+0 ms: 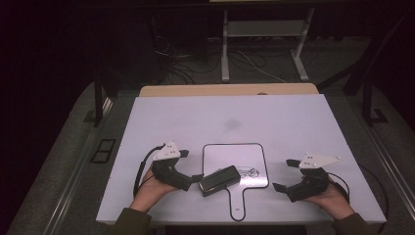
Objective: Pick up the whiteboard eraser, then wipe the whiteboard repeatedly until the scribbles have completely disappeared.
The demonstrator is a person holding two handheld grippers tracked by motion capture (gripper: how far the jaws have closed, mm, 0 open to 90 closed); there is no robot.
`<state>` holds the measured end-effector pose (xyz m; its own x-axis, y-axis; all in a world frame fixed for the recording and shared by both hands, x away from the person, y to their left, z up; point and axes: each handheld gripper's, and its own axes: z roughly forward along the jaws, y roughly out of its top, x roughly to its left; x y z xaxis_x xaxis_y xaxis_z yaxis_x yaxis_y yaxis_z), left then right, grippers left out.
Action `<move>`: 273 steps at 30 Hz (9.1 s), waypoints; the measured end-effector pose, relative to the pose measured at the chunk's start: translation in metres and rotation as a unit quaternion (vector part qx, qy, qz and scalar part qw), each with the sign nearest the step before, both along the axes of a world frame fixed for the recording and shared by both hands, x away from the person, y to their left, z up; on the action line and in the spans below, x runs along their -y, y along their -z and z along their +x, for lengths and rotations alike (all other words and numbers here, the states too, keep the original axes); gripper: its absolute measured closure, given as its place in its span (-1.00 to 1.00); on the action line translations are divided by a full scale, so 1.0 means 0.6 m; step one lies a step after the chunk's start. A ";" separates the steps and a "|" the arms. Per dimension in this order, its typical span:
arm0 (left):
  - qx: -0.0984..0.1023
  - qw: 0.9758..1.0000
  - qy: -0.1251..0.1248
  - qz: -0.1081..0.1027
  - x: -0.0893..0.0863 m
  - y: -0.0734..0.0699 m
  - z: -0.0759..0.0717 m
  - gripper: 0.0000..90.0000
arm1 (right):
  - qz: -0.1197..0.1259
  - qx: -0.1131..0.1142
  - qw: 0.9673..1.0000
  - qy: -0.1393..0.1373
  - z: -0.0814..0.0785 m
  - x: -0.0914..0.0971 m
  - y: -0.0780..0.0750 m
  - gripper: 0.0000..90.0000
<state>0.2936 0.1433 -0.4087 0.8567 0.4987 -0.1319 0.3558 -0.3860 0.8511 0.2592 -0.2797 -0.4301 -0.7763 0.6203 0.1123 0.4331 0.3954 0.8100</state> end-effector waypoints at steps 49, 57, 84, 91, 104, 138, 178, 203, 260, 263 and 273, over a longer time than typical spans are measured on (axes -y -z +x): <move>-0.011 0.996 0.055 0.076 0.107 0.004 0.013 -0.67 | 0.004 -0.021 1.000 -0.009 0.004 0.009 0.014 -1.00; -0.020 0.993 0.072 0.094 0.117 0.013 0.006 -0.56 | 0.002 -0.023 1.000 -0.011 0.003 0.006 0.016 -1.00; -0.041 0.981 0.093 0.164 0.145 0.039 -0.007 -0.29 | -0.003 -0.023 1.000 -0.011 0.004 0.006 0.017 -1.00; -0.041 0.980 0.091 0.173 0.144 0.040 -0.006 -0.23 | -0.003 -0.024 1.000 -0.012 0.004 0.006 0.018 -1.00; -0.041 0.979 0.091 0.179 0.144 0.041 -0.005 -0.15 | -0.004 -0.025 1.000 -0.013 0.004 0.006 0.018 -1.00; -0.052 0.983 0.087 0.150 0.122 0.010 0.012 -0.13 | -0.004 -0.026 1.000 -0.013 0.002 0.005 0.017 -1.00; -0.025 0.978 0.095 0.183 0.156 0.025 0.097 -0.13 | -0.003 -0.028 1.000 -0.013 0.004 0.006 0.019 -1.00; -0.025 0.975 0.099 0.199 0.159 0.038 0.089 -0.13 | -0.004 -0.028 1.000 -0.014 0.004 0.006 0.019 -1.00; -0.030 0.974 0.092 0.204 0.157 0.037 0.077 -0.13 | -0.005 -0.028 1.000 -0.014 0.004 0.005 0.019 -1.00; -0.030 0.973 0.106 0.202 0.170 0.037 0.065 -0.13 | -0.005 -0.029 0.999 -0.013 0.004 0.005 0.019 -1.00; -0.024 0.970 0.136 0.202 0.192 0.037 0.050 -0.13 | -0.005 -0.030 0.999 -0.013 0.004 0.005 0.019 -1.00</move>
